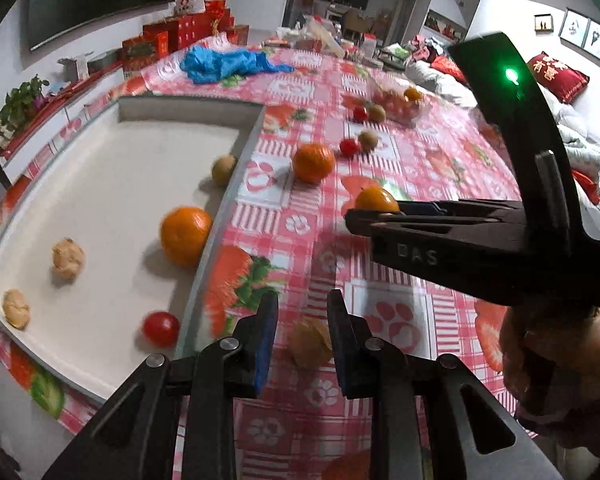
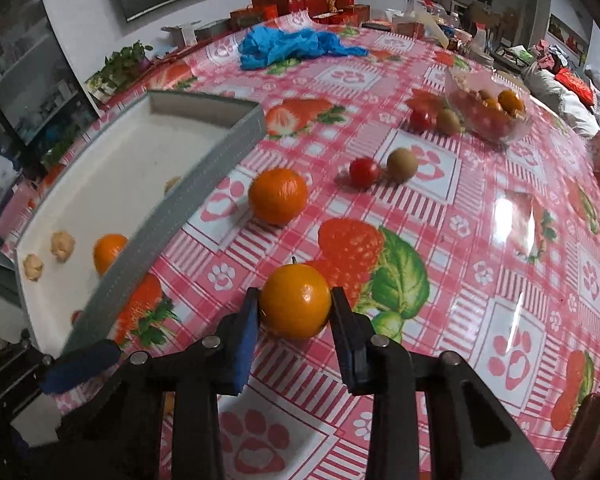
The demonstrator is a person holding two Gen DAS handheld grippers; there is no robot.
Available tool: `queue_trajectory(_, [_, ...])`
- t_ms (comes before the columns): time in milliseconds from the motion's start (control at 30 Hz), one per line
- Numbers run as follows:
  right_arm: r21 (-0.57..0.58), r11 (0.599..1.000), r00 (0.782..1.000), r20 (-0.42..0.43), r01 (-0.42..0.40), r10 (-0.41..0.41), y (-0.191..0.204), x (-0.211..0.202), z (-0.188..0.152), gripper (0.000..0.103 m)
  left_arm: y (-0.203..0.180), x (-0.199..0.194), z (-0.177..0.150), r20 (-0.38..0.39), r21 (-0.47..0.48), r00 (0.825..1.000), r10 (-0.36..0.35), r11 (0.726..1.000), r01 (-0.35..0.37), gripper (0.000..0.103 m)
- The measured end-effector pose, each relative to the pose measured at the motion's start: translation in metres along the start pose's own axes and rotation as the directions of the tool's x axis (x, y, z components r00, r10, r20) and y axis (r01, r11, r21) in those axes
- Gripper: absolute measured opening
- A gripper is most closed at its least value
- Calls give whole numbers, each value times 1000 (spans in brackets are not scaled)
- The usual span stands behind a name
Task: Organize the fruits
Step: 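Grasp a tan dried longan with the left gripper while the right grasps an orange, then carry the longan and the orange over the white tray with both grippers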
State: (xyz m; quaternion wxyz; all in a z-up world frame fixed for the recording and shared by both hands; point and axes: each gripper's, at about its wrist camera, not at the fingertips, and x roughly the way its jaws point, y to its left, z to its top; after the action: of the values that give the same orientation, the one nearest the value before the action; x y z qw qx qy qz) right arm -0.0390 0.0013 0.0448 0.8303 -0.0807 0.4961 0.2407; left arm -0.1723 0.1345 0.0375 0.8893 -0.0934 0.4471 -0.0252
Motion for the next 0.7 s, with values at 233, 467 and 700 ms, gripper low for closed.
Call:
queue_trajectory(233, [-3,999,998,45,-51,51,14,-22,23,37,25,-24,18,74,-24,997,38,999,-36,27])
queue_trajectory(467, [-46,995,993,65,-93,96,44,-27,48,37,67,-38,38,123,-74,987,102,993,-93,27])
queue_trajectory(700, [-56,993,992,62,-104,107,51,-28,47,37,70,-44,27,109,-63,992,62,996,-56,27])
